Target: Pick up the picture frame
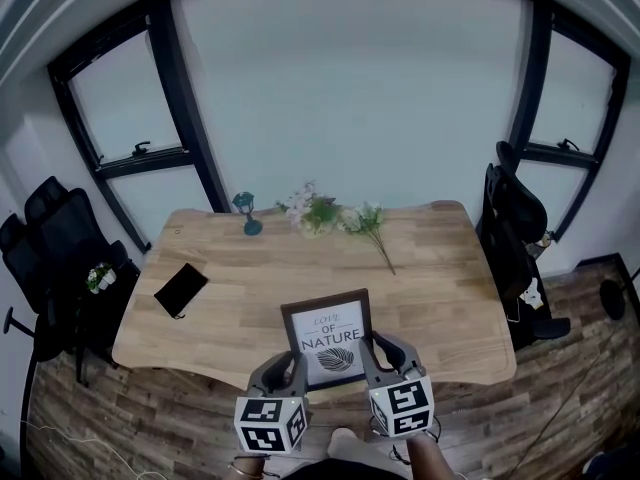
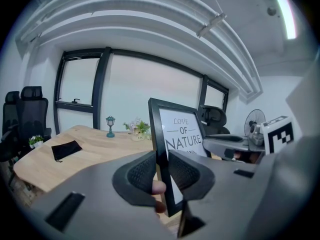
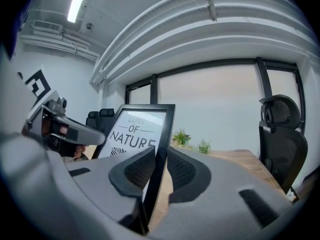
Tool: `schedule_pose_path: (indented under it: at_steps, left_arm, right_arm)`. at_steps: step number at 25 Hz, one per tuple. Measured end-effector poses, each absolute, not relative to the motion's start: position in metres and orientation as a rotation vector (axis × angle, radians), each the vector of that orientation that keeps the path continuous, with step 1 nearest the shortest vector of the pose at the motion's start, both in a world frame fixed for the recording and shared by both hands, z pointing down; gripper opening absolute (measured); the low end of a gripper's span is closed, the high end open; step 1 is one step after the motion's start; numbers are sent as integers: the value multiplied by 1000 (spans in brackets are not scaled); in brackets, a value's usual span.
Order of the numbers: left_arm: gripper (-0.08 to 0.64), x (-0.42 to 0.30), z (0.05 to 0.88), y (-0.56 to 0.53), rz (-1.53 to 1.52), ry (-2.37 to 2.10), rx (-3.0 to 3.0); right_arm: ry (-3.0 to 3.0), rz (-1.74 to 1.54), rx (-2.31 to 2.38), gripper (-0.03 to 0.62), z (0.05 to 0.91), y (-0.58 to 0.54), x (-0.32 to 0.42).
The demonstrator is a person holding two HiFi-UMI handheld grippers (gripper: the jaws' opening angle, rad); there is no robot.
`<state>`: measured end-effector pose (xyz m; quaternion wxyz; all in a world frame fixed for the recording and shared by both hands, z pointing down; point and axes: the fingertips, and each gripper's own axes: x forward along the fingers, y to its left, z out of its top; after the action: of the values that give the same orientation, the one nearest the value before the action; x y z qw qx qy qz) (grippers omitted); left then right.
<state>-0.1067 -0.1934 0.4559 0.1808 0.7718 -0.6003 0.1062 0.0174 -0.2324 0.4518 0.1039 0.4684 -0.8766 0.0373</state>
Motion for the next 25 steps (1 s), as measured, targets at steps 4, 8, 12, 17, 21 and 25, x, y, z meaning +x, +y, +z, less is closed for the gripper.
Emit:
schedule_pose_path:
  at_steps: [4,8,12,17,21,25]
  left_arm:
    - [71,-110,448,-183,277,-1703,2191]
    - [70,-112,439,-173,250,-1708,2212]
    - [67,-116,429,-162,225,-1715,2231]
    - [67,-122,421,-148,208,-1727,2244]
    - [67,-123,418,-134,192,-1733,2242]
    - [66,-123,415,-120,182,-1741,2252]
  right_arm:
    - [-2591,76,1392,74,442,-222,14]
    - [-2595,53,1411,74,433,-213,12]
    - [-2609,30,1418,74,424,-201,8]
    - [-2617,-1,1422,74,415,-186,3]
    - [-2620,-19,1422,74,411,-172,2]
    - [-2624,-33,1425,74,408,-158,3]
